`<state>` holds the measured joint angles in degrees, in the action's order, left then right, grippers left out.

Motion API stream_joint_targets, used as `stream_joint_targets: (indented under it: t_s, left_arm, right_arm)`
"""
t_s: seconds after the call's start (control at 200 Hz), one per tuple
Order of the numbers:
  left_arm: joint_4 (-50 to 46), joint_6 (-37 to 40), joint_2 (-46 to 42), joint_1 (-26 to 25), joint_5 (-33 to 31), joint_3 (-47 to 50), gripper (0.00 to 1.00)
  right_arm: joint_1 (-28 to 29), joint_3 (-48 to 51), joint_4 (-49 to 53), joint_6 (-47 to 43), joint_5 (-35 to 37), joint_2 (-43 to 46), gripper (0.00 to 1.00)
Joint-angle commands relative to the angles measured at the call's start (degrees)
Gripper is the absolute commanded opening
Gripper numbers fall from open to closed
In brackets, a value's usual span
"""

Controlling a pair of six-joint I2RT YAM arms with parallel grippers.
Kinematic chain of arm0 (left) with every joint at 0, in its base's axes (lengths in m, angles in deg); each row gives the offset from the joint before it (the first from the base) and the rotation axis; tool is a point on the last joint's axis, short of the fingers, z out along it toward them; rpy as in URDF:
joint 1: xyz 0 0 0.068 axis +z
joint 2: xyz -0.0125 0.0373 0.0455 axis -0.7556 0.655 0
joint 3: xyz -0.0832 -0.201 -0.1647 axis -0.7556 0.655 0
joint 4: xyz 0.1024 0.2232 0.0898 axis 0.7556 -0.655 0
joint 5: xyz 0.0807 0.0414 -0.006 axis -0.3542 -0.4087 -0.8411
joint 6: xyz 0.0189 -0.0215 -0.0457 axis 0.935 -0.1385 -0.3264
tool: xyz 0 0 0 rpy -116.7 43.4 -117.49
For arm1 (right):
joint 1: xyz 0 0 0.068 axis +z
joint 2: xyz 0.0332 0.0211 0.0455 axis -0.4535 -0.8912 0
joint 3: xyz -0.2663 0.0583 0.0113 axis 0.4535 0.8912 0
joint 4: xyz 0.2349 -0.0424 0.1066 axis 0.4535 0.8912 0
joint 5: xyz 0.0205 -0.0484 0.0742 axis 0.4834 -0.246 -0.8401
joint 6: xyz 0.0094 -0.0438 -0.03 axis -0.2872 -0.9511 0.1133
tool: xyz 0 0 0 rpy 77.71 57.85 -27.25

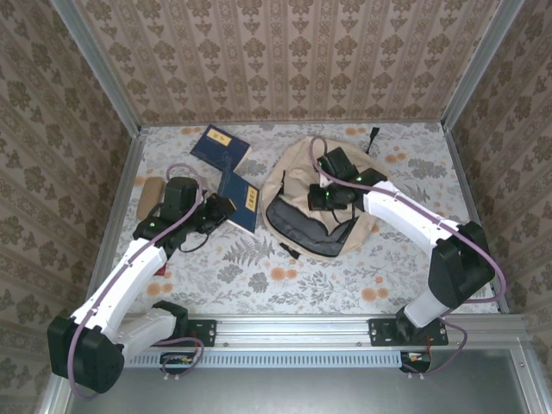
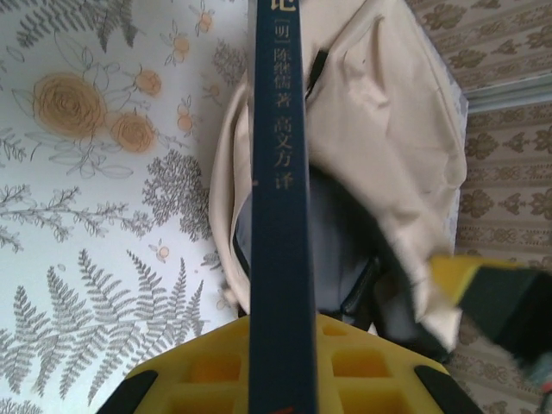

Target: Pack books, pencil case, and school supplies into a backpack

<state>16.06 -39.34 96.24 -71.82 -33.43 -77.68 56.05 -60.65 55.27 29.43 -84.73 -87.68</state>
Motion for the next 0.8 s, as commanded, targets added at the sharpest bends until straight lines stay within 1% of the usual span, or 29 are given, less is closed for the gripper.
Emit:
stream_joint_targets:
  t_s: [0.0,0.165,0.36,0.545,0.555,0.58,0.61,0.795]
  left_arm:
    - [0.21,1.63,-1.77,0.1,4.2,-0.1,0.09]
    - [4.69,-0.84,-1.49,-0.19,9.62,2.61,0.09]
    - [14.44,-5.13,0.67,-0.94,15.39,6.13,0.08]
    - [21.56,-7.59,2.87,-3.05,17.03,6.7,0.08]
    - [22.03,-7.92,3.07,-4.34,17.03,6.82,0.08]
    - [24.18,-8.96,3.77,-5.2,18.6,7.19,0.08]
    - [26.67,-10.24,4.8,-6.01,18.95,7.76,0.08]
    - [38.17,-14.51,12.2,-11.09,17.75,7.69,0.06]
  right_arm:
    - [-1.19,-6.11,0.04,1.31,1.62,-0.71,0.06]
    - [-1.3,-10.55,0.19,1.2,-1.4,-1.93,0.06]
    - [-1.31,-12.57,0.08,0.96,-3.64,-1.02,0.06]
    - [-1.4,-13.47,-0.06,1.26,-5.17,-0.88,0.06]
    - [-1.4,-13.5,-0.15,1.26,-5.28,-0.87,0.05]
    - [-1.4,-13.58,-0.21,1.46,-5.43,-0.84,0.05]
    - [-1.38,-13.61,-0.32,1.55,-5.59,-0.77,0.06]
    - [-1.57,-13.45,-0.63,2.1,-6.63,0.1,0.06]
